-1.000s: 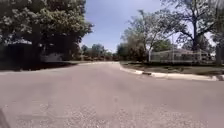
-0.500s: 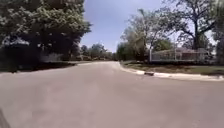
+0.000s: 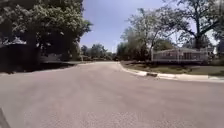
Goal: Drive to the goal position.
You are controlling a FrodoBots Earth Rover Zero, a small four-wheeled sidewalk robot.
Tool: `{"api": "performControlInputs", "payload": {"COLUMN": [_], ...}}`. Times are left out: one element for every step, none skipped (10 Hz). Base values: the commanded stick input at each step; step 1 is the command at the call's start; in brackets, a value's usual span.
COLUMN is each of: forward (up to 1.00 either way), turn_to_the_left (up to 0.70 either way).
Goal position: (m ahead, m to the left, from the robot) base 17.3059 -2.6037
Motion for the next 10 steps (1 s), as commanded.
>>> {"api": "performControlInputs", "payload": {"forward": [0.70,0.70,0.70,0.70,0.70,0.70,0.70,0.70,0.70,0.70], "turn_to_the_left": [0.00,0.00,0.00,0.00,0.00,0.00,0.00,0.00,0.00,0.00]}}
